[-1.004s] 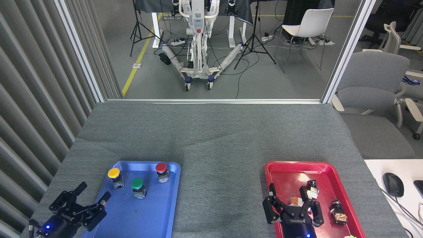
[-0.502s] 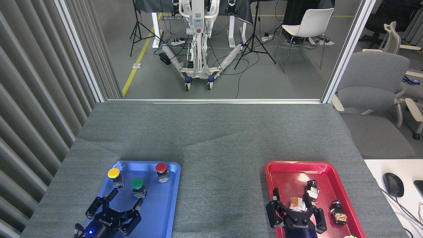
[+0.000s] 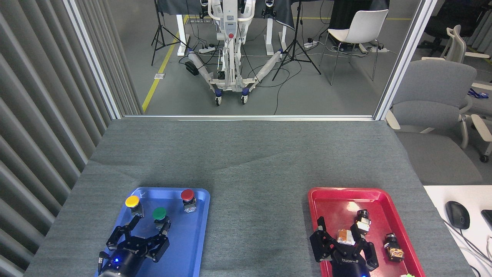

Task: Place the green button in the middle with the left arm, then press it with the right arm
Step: 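Close the left gripper around the green button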

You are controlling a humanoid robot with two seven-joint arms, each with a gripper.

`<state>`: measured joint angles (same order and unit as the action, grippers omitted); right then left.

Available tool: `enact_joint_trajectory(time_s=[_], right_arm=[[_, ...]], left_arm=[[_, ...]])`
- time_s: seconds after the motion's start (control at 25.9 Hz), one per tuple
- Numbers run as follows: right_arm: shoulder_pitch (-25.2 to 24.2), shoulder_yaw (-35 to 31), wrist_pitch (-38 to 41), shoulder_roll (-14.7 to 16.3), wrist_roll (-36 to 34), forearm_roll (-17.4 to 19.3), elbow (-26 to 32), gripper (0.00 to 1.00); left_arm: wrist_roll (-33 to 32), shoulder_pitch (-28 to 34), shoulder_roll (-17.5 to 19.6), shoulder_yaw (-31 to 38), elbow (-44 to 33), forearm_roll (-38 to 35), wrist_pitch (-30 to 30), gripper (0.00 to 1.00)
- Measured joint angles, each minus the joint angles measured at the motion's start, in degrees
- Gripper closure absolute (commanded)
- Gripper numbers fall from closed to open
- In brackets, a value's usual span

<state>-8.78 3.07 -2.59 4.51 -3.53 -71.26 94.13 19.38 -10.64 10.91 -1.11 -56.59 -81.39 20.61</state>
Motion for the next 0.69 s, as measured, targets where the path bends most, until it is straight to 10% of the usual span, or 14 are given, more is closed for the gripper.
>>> enact_joint_trajectory(time_s=[0.69], right_arm=[[0.1, 0.1, -2.1, 0.0, -2.0, -14.1, -0.1, 0.00]], left_arm=[[0.5, -3.9, -1.8, -1.4, 6.5, 0.1, -2.0, 0.00]])
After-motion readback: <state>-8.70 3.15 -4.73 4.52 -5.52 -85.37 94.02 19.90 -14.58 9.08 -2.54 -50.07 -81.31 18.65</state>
